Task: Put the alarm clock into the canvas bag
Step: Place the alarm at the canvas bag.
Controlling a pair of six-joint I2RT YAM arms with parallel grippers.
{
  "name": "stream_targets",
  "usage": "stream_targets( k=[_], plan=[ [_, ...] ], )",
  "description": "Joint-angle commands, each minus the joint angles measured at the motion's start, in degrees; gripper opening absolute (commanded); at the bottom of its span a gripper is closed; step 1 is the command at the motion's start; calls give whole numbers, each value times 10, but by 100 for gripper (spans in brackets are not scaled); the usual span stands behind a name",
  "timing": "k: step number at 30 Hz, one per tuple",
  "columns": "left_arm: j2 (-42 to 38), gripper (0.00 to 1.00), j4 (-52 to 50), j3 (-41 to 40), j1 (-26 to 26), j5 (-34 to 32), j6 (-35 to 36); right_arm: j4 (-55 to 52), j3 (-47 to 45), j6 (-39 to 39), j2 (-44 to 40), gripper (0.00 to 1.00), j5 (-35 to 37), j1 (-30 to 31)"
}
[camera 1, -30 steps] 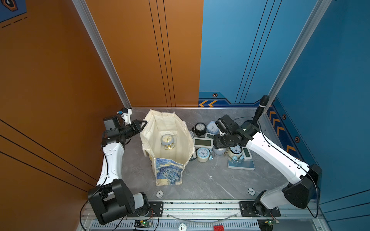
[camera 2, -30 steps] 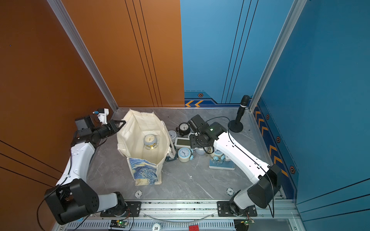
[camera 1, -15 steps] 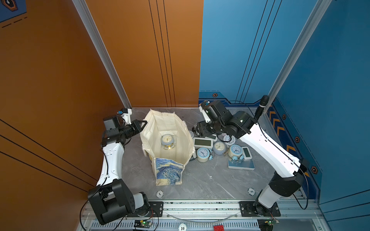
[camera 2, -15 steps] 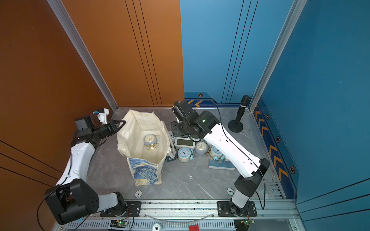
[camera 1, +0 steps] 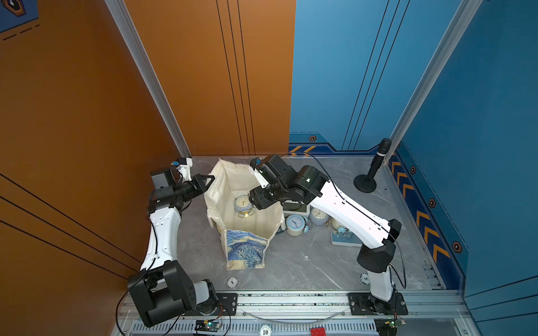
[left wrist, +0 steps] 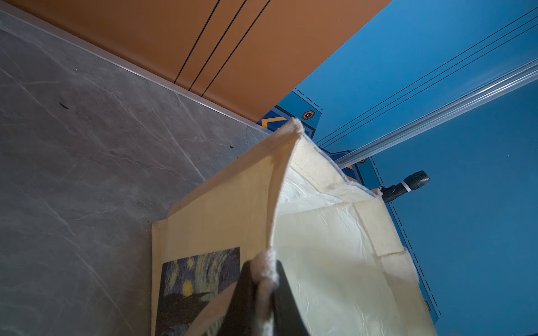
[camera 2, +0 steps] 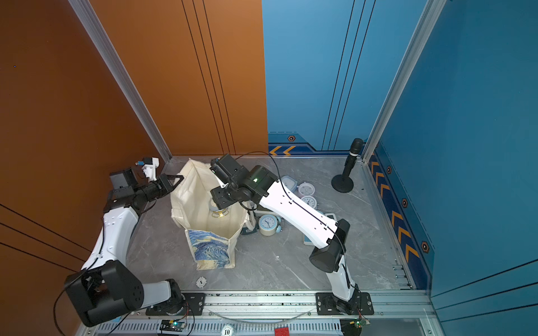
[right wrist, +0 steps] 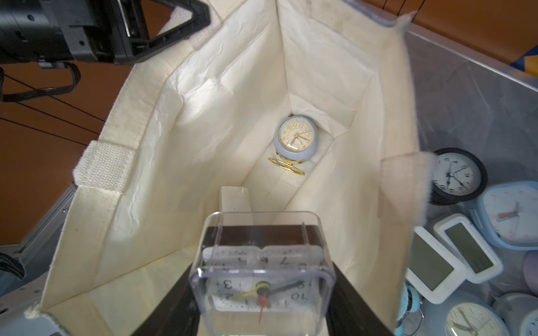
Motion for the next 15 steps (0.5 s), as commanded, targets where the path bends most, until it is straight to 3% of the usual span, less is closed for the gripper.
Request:
stream_targets(
  k=[1,15],
  plan=[
    [-7,0,3,-8,-3,5,3,-7,24,-10,21,59,-39,11],
    [-12,0,3,-7,-4,8,4,-6,23,7,128,57,-150,39]
  ],
)
